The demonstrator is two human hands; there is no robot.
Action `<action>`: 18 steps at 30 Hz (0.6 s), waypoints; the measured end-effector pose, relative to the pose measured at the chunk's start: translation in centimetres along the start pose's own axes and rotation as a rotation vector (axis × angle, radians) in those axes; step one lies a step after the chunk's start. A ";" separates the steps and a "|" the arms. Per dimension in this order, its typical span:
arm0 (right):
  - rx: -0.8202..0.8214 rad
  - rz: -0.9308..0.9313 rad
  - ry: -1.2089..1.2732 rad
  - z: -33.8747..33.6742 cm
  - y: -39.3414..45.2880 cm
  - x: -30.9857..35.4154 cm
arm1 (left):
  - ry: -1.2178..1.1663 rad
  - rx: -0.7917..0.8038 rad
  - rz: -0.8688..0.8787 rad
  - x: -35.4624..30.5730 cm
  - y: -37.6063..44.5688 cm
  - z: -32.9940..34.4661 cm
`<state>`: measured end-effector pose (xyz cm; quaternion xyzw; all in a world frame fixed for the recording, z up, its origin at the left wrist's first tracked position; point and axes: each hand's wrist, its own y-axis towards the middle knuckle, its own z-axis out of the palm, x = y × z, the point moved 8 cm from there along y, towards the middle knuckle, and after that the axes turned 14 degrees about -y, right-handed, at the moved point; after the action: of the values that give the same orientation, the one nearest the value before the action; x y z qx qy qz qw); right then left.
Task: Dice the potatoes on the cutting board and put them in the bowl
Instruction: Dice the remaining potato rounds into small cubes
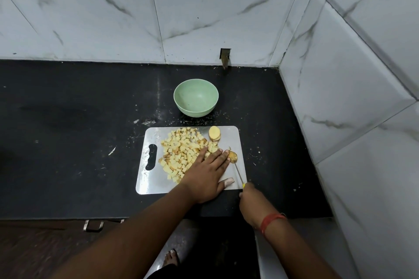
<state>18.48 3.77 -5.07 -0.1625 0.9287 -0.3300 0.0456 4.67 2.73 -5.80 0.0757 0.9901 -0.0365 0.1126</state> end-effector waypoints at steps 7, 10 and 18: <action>-0.122 -0.054 0.135 -0.7 -1.7 -1.1 | 0.001 -0.003 0.018 -0.3 -0.3 0.0; -0.158 -0.060 0.164 -1.3 -1.4 -0.6 | -0.011 -0.040 0.042 -0.2 -0.4 0.0; -0.191 -0.083 0.185 -2.8 0.0 0.8 | -0.040 -0.092 0.021 0.1 -0.6 -0.2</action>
<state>17.20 5.18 -2.85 -0.1735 0.9486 -0.2553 -0.0696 4.47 2.16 -5.62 0.0799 0.9874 0.0087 0.1361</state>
